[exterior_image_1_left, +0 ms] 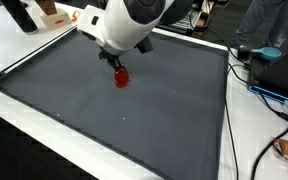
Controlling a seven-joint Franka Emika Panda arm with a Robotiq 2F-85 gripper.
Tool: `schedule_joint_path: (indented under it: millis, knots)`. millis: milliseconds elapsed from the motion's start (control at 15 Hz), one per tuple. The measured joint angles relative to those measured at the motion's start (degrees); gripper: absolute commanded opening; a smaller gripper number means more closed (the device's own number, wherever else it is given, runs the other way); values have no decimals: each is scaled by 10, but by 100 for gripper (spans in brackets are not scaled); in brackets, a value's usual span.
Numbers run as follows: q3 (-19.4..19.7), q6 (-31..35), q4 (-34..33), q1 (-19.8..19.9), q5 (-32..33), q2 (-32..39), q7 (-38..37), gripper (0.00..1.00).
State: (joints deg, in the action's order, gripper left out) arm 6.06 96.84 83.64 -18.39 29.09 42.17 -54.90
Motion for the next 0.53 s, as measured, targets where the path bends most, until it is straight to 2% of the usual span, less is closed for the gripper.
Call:
schedule_joint_path:
  millis: [533]
  knots:
    - [4, 0, -12, 0, 12, 22, -9, 3]
